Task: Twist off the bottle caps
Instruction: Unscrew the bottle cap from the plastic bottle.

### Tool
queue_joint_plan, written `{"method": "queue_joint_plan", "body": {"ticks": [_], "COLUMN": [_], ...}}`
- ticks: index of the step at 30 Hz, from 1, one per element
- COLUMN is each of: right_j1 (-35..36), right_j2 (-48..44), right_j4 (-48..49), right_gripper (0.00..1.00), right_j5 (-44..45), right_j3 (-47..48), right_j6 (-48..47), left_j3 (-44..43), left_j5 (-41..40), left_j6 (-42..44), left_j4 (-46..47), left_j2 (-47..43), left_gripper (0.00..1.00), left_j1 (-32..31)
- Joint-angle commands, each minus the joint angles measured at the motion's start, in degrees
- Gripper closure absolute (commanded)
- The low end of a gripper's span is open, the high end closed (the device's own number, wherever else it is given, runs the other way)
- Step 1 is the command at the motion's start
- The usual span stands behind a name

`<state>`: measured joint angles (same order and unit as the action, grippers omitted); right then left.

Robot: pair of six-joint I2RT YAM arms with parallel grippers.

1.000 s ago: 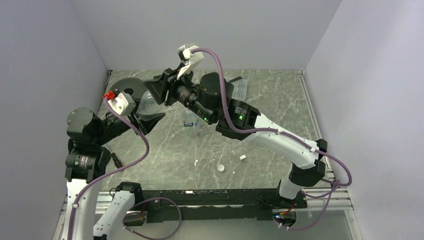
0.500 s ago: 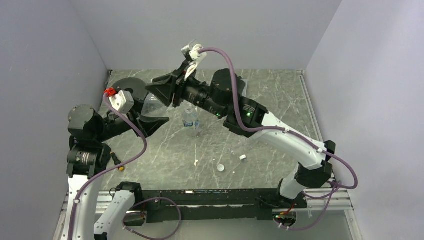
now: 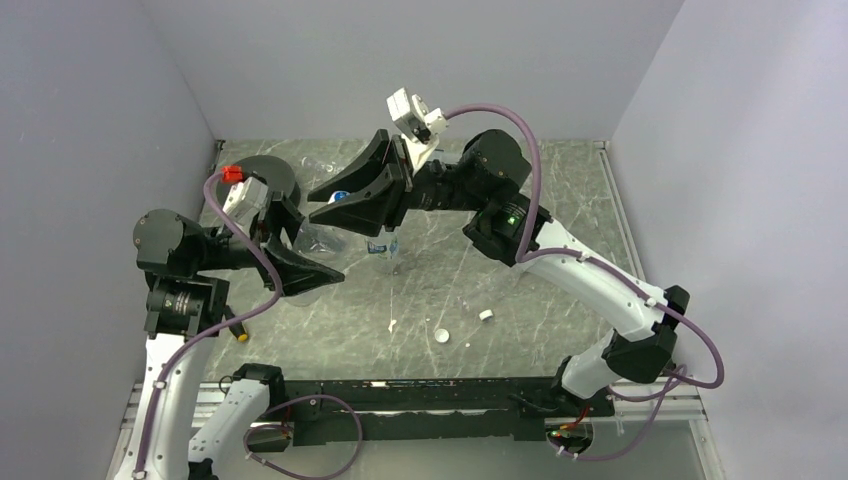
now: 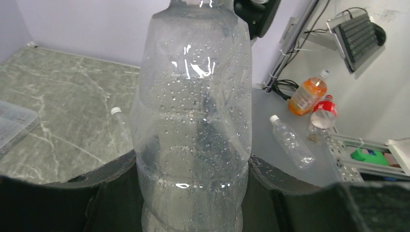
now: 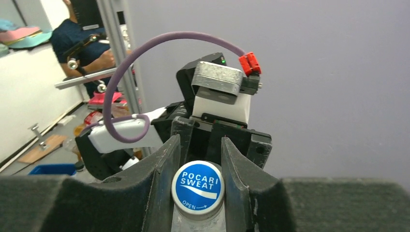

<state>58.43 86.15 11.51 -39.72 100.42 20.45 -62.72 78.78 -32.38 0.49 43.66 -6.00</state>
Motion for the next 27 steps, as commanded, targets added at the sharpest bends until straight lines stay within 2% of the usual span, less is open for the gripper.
{"method": "queue_joint_plan", "body": {"ticks": [1, 2, 3, 4, 5, 6, 9, 12, 19, 23, 27], "right_j1": [-0.14, -0.16, -0.16, -0.16, -0.16, -0.05, 1.23, 3.63, 8.66, 9.46, 9.46], "right_j2": [-1.13, -1.25, -1.51, -2.0, -2.56, -3.55, -5.91, -6.04, 3.05, 6.57, 7.59], "right_j4": [3.46, 2.06, 0.04, -2.01, -3.65, -4.99, -8.13, -11.16, -29.32, -31.74, -31.35], "right_gripper": [1.0, 1.0, 0.96, 0.82, 0.56, 0.43, 0.16, 0.02, 0.02, 0.05, 0.12], "right_j5": [-11.71, -9.59, -6.14, -2.42, 2.76, 8.08, 23.71, 36.94, 55.02, 55.61, 54.57], "right_j3": [2.7, 2.82, 2.9, 2.86, 2.46, 1.76, -0.09, 0.32, 15.66, 19.35, 19.54], "right_j6": [3.58, 2.76, 1.53, 0.22, -0.77, -1.82, -2.91, -3.46, -4.73, -4.13, -2.53], "left_j3": [-1.24, -1.47, -1.87, -2.4, -3.01, -3.86, -6.31, -5.23, -0.87, -0.49, 0.13], "left_j5": [-0.53, -0.78, -1.07, -1.5, -2.11, -3.21, -8.88, -15.35, -25.36, -28.5, -30.69], "left_j6": [-4.44, -2.79, -0.14, 2.87, 6.17, 10.12, 25.24, 34.65, 41.33, 40.97, 40.06], "left_j4": [4.56, 2.6, 0.31, -3.35, -6.75, -10.55, -23.5, -27.7, -25.92, -24.88, -23.58], "left_j2": [0.26, 0.23, 0.16, 0.02, -0.02, -0.06, -0.23, -1.35, -4.14, -3.81, -3.65], "left_gripper": [1.0, 1.0, 1.0, 1.0, 1.0, 1.0, 1.0, 1.0, 1.0, 1.0, 1.0], "left_j1": [0.81, 0.8, 0.81, 0.81, 0.81, 0.81, 0.81, 0.81, 0.81, 0.81, 0.81]}}
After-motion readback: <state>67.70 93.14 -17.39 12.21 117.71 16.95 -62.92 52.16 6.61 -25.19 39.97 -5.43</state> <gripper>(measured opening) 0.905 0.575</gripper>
